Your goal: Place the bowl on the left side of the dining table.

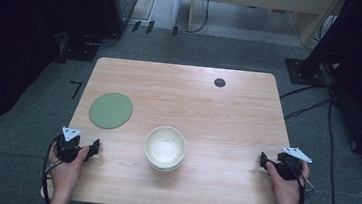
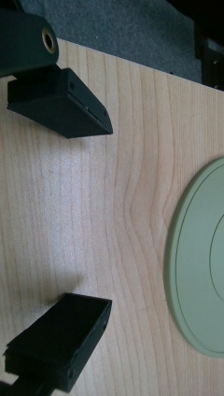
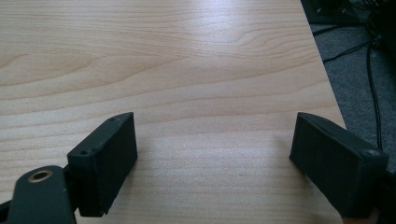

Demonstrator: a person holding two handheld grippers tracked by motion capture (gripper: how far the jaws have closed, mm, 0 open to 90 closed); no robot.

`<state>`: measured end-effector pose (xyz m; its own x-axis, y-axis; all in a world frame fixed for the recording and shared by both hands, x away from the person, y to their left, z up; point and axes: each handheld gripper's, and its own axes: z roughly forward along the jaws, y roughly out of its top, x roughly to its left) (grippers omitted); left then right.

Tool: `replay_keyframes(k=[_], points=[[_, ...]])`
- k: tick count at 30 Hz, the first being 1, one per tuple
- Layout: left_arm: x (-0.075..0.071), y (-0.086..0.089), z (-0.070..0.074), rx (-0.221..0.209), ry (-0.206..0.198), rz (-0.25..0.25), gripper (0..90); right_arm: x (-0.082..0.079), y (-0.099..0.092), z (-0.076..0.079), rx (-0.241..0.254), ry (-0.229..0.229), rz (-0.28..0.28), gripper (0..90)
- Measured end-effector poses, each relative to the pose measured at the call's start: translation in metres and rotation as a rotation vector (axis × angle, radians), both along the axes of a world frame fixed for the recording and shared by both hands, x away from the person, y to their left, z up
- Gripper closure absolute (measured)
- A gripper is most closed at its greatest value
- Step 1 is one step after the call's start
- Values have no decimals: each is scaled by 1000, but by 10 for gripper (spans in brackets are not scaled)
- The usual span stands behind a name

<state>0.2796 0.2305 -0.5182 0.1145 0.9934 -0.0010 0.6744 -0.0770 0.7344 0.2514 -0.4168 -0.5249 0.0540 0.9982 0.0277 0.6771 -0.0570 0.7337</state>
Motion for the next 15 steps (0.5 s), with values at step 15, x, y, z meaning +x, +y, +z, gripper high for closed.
replay_keyframes(k=[15], points=[[0,-4,12,-52,-2,-2,105,2,20,28,65,-100,8,150]])
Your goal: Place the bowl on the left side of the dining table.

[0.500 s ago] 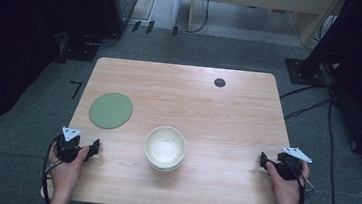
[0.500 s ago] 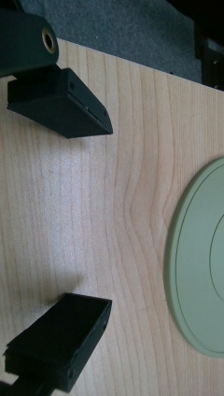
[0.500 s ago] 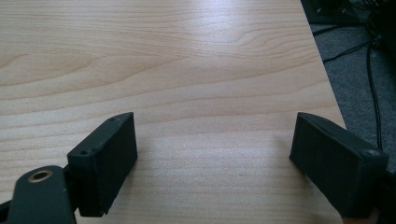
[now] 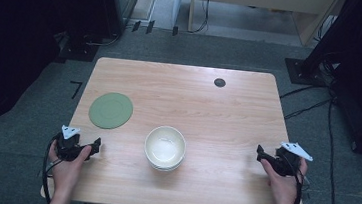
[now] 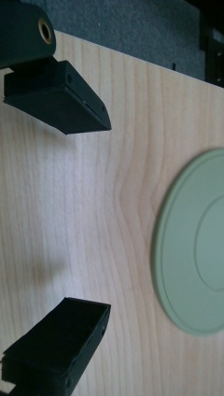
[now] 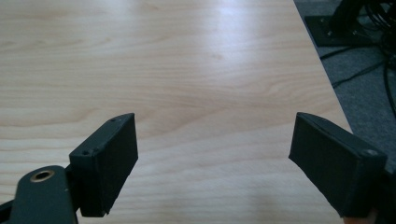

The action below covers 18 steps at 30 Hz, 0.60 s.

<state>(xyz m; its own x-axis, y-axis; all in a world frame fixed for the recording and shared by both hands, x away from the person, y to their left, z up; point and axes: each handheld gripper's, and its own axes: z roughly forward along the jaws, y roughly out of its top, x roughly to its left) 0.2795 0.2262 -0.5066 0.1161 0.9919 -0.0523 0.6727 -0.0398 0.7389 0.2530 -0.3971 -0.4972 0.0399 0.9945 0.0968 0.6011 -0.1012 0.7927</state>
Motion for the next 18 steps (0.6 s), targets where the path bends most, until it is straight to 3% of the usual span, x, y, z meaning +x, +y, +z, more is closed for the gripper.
replay_keyframes(k=[5,11,18], points=[[-1,-5,13,-47,-21,-12,104,1,16,16,27,-32,43,150],[-3,-14,21,-41,-41,-38,105,2,39,31,37,-61,93,149],[-5,-26,27,-51,-45,-72,105,1,65,42,75,-57,140,149]])
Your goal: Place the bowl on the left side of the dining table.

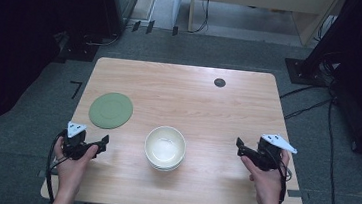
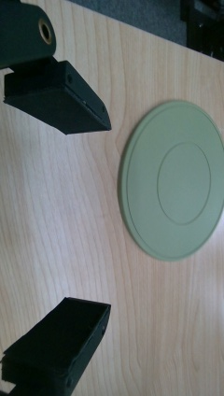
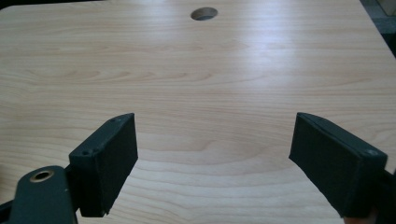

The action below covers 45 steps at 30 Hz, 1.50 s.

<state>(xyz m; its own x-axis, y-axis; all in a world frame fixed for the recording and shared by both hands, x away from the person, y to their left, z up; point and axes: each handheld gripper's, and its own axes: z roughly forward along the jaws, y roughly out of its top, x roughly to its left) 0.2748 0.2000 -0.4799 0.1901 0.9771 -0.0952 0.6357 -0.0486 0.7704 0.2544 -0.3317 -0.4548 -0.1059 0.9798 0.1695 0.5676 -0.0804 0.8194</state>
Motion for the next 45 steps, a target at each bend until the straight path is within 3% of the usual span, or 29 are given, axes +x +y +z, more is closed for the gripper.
replay_keyframes(k=[17,24,31,38,42,45], points=[[0,-34,27,-37,-34,-98,105,6,54,29,17,-52,124,150],[7,-53,44,-50,-56,-143,105,9,74,33,14,-55,172,150],[15,-70,58,-68,-85,-195,105,10,92,38,14,-88,215,193],[15,-83,56,-84,-72,-247,105,10,114,36,36,-90,257,190],[15,-87,55,-109,-64,-261,105,11,129,33,28,-88,292,237],[13,-92,55,-105,-58,-284,105,10,139,31,36,-88,325,347]])
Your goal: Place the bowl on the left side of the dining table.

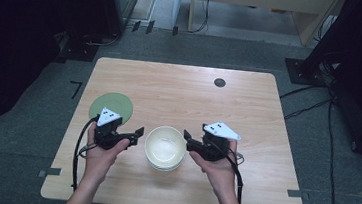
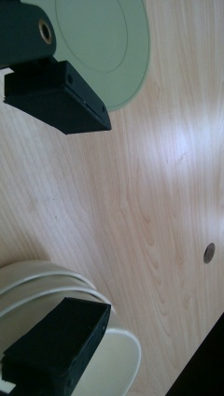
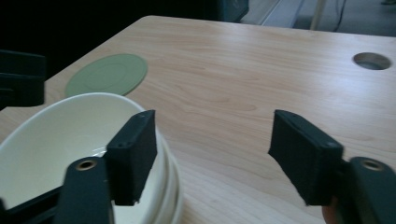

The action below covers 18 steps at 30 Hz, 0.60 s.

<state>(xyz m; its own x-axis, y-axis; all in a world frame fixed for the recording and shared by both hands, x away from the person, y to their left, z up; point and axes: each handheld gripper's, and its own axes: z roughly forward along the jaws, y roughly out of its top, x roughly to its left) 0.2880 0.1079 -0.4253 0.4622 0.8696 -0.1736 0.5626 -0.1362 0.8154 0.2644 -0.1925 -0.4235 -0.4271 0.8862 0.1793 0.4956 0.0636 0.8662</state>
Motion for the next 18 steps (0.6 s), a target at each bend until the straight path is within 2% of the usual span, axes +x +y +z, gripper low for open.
replay_keyframes(k=[3,5,6,10,13,18], points=[[-2,-4,0,-7,6,-18,105,1,7,-1,34,26,47,465],[-3,-6,0,-7,3,-25,105,2,11,-1,64,48,93,503],[-4,-7,0,-8,2,-22,110,2,12,-1,64,47,96,517],[-6,-7,4,-37,-2,-35,120,2,19,-4,29,40,79,596],[-8,-8,6,-41,-8,-41,120,4,23,-8,16,57,82,648],[-10,-17,5,-34,-2,-79,121,4,31,-13,-45,85,79,668]])
